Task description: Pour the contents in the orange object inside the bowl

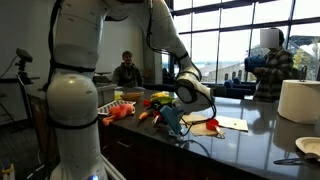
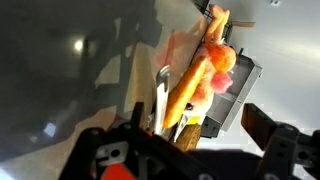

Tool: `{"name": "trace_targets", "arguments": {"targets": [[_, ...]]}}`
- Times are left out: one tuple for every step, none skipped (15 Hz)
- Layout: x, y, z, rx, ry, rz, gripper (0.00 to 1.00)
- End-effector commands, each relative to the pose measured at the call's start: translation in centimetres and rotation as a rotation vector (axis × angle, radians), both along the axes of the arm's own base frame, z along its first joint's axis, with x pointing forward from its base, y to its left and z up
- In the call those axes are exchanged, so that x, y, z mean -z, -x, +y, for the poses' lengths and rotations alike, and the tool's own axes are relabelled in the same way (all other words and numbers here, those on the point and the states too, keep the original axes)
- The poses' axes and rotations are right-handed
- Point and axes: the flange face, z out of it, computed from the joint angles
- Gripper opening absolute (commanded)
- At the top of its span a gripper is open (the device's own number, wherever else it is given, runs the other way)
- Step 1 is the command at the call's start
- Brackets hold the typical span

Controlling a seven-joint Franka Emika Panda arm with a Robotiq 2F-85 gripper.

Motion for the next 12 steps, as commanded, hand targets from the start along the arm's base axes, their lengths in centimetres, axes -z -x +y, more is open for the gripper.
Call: {"name": "trace_targets", "arguments": {"targets": [[-0.03, -0.14, 0.16, 0.007, -0.028, -0.006, 1.0], [-0.03, -0.17, 0.21, 0.005, -0.029, -0.007, 1.0], [-0.03, -0.19, 0.29, 0.003, -0.029, -0.007, 1.0], [-0.04, -0.15, 0.39, 0.001, -0.028, -0.004, 1.0], [0.0, -0.19, 0.46, -0.001, -0.03, -0.004, 1.0], [0.01, -0.2, 0.54, -0.002, -0.03, -0.003, 1.0], [-0.02, -0.18, 0.63, -0.004, -0.031, -0.002, 1.0], [0.0, -0.23, 0.72, -0.007, -0.032, -0.002, 1.0], [0.02, -0.21, 0.81, -0.009, -0.032, -0.001, 1.0], [0.03, -0.22, 0.91, -0.012, -0.032, 0.0, 1.0], [0.06, -0.27, 1.0, -0.014, -0.032, -0.001, 1.0], [0.04, -0.26, 1.07, -0.016, -0.032, 0.0, 1.0]]}}
